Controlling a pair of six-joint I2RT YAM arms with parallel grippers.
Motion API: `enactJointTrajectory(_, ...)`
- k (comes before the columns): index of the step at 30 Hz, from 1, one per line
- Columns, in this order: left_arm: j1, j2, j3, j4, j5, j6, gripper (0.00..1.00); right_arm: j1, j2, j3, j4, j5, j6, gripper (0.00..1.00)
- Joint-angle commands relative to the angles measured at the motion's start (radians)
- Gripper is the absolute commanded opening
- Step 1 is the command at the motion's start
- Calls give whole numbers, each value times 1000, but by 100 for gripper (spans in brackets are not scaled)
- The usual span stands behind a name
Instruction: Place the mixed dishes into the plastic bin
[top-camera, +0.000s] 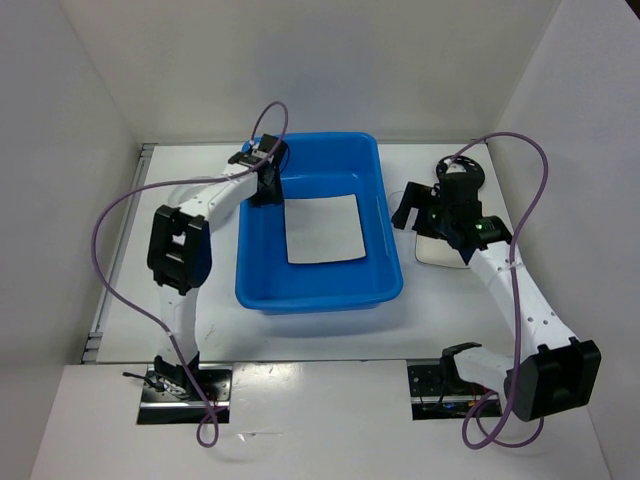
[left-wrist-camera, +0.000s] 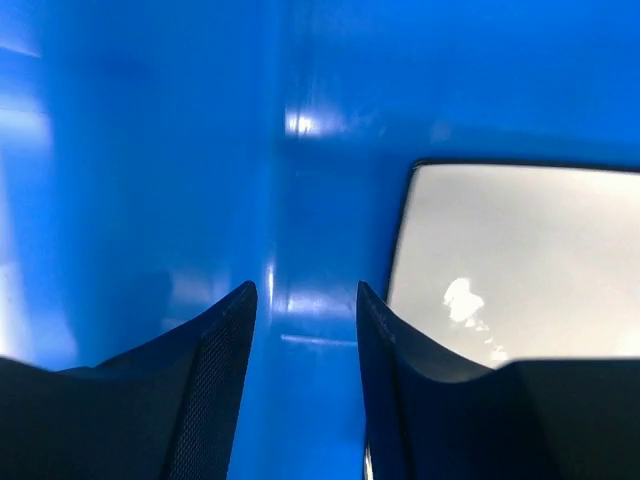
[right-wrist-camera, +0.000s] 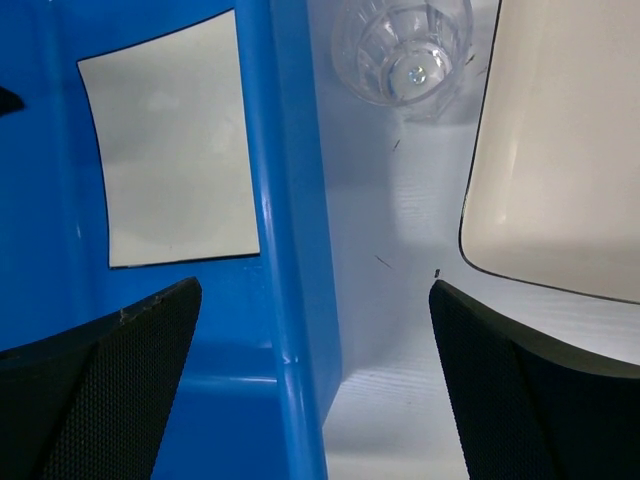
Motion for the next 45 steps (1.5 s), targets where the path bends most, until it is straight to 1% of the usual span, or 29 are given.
enactJointTrajectory(1,3,-146,82,-25,9,51,52,-8,24,74,19,5,-14,100)
enactJointTrajectory(2,3,-198,82,-5,86,62,54,-8,24,83,19,5,-14,100)
enactJointTrajectory(4,3,-250,82,62,183,62,54,-18,44,108,10,5,-5,100)
enactJointTrajectory(5,3,-290,82,78,276,62,54,-30,44,117,-1,19,6,100)
enactJointTrajectory(7,3,-330,93,140,381,62,57,-30,71,131,-19,70,16,100)
enactJointTrajectory(9,3,-411,33,203,505,38,58,-62,82,131,-34,119,27,100)
enactJointTrajectory(10,3,-442,3,266,529,9,59,-76,82,122,-45,164,38,100)
enactJointTrajectory(11,3,-505,-34,292,550,-5,60,-94,96,122,-54,176,38,100)
enactJointTrajectory(12,3,-534,-107,314,581,-18,60,-141,96,113,-54,176,38,100)
enactJointTrajectory(13,3,-562,-141,340,593,-18,60,-168,113,113,-68,185,38,100)
enactJointTrajectory(14,3,-608,-172,340,593,-27,60,-194,134,102,-80,176,47,100)
enactJointTrajectory(15,3,-631,-200,340,602,-27,61,-246,146,102,-80,176,47,100)
enactJointTrajectory(16,3,-674,-259,349,602,-27,61,-267,160,90,-90,165,47,100)
enactJointTrajectory(17,3,-694,-286,349,592,-27,63,-286,176,90,-90,165,47,100)
enactJointTrajectory(19,3,-738,-323,336,580,-15,63,-327,223,81,-90,165,47,100)
enactJointTrajectory(22,3,-769,-370,313,552,24,65,-352,285,70,-90,174,47,100)
enactJointTrajectory(23,3,-784,-381,312,532,33,66,-370,297,70,-77,174,47,100)
enactJointTrajectory(26,3,-812,-422,293,474,62,66,-396,344,70,-51,162,23,100)
enactJointTrajectory(30,3,-843,-446,273,434,96,68,-396,415,105,-42,162,13,100)
enactJointTrajectory(39,3,-887,-456,263,425,125,69,-396,568,169,-42,306,4,100)
enactJointTrajectory(45,3,-887,-465,254,425,125,69,-406,601,188,-33,349,-16,100)
